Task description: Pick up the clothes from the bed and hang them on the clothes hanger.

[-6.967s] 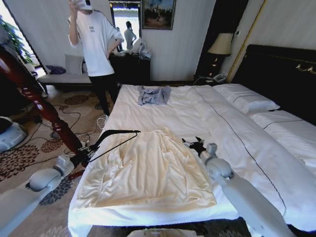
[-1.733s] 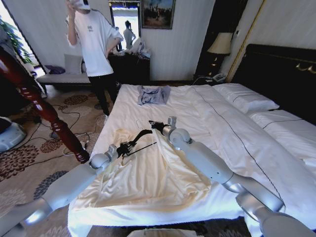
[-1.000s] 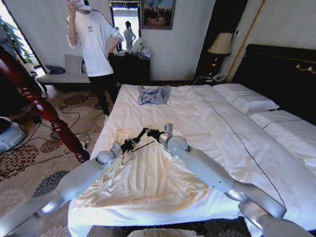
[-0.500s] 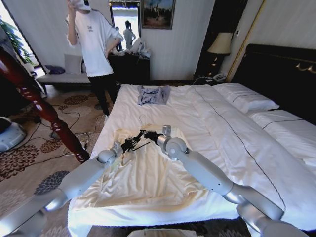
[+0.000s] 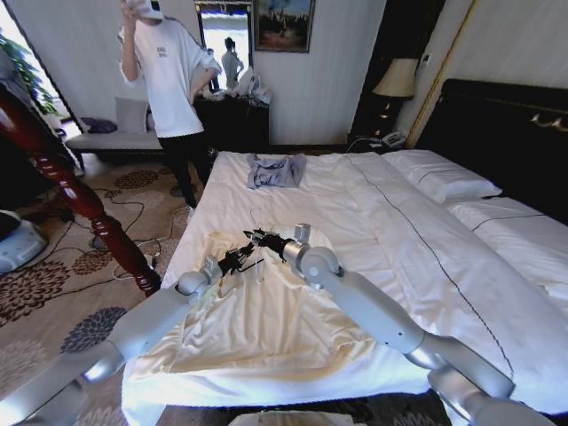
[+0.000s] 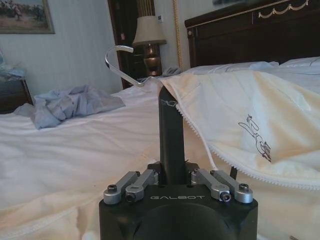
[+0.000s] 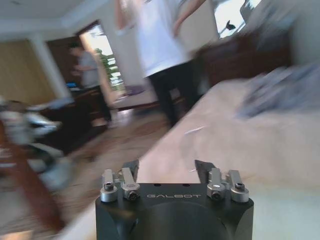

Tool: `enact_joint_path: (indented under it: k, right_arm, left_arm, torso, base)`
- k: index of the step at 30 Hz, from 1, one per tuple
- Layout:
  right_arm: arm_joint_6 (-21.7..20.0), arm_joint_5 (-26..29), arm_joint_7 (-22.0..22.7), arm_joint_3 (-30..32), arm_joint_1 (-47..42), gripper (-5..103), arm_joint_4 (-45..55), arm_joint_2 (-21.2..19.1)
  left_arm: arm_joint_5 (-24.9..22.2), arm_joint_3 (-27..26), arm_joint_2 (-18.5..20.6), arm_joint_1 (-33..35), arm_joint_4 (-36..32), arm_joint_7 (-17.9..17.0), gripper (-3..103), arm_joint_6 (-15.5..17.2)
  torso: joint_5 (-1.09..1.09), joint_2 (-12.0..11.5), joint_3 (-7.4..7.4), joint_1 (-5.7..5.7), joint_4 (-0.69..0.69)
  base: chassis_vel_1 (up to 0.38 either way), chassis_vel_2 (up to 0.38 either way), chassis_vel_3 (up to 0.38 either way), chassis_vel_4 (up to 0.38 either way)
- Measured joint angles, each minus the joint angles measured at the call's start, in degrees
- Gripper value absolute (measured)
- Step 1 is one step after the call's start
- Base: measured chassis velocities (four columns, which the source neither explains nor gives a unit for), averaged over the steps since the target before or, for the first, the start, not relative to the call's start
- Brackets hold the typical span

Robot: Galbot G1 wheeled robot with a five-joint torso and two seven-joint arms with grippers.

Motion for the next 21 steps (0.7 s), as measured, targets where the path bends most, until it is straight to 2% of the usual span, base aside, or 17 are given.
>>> enact_joint_path:
  k: [1,2,3,4,5,6,9,10,16,21]
  right_arm:
    - [0.72,-2.77,-0.76,0.44,-0.13,69,-1.09,-0.70]
    - [0.72,-2.77,-0.76,0.44,-0.13,69,-1.09,-0.70]
    - [1.77,-6.55,-2.03,0.89,-0.29,69,-2.63,-1.57]
    - [4.26,-14.60,-4.30,1.36,-0.49,75,-5.12,-3.04]
    - [5.85,-18.64,-5.56,1.56,-0.52,80,-6.43,-3.92]
    - [5.85,-18.64,-5.56,1.56,-0.52,80,-6.43,-3.92]
    - [7.87,-24.76,-8.31,1.64,-0.29,95,-8.36,-6.34]
    - [8.06,-25.54,-8.91,1.40,-0.07,99,-8.71,-7.10]
    - [8.63,-28.75,-12.40,-0.90,0.96,100,-11.40,-10.21]
    - [8.77,-31.45,-14.35,-2.63,1.54,100,-12.80,-10.26]
  left_arm:
    - [-0.01,0.00,0.23,0.03,-0.27,0.02,22,-0.01]
    - [-0.01,0.00,0.23,0.03,-0.27,0.02,22,-0.01]
    - [-0.02,0.00,0.44,0.07,-0.53,0.03,22,-0.02]
    - [-0.03,-0.03,0.71,0.15,-0.83,0.03,22,-0.03]
    - [-0.04,-0.05,0.80,0.23,-1.08,0.02,22,-0.03]
    - [-0.04,-0.05,0.80,0.23,-1.08,0.02,22,-0.03]
    - [-0.02,-0.16,0.97,0.68,-1.98,0.02,22,-0.03]
    - [0.04,-0.30,0.97,0.89,-2.03,0.02,22,-0.03]
    - [0.17,-1.02,1.39,1.38,-2.45,0.20,22,-0.19]
    - [0.10,-1.15,2.08,1.44,-3.11,0.52,22,-0.28]
  torso:
    - [0.00,0.00,0.00,0.00,0.00]
    - [0.00,0.00,0.00,0.00,0.00]
    - [0.01,0.00,0.00,0.00,-0.01]
    - [0.01,0.00,0.00,0.00,-0.03]
    - [0.02,0.00,0.01,0.00,-0.04]
    - [0.02,0.00,0.01,0.00,-0.04]
    - [0.02,0.00,0.00,0.01,-0.01]
    - [0.00,0.00,0.00,0.00,-0.01]
    - [0.00,0.00,0.00,0.00,-0.02]
    - [0.00,0.00,0.00,0.01,-0.02]
  base:
    - [0.000,0.000,0.000,0.000]
    - [0.000,0.000,0.000,0.000]
    - [0.000,0.000,0.000,0.000]
    - [0.000,0.000,0.000,0.000]
    - [0.000,0.000,0.000,0.000]
    - [0.000,0.000,0.000,0.000]
    - [0.000,0.000,0.000,0.000]
    - [0.000,0.000,0.000,0.000]
    - [0.000,0.000,0.000,0.000]
    - [0.000,0.000,0.000,0.000]
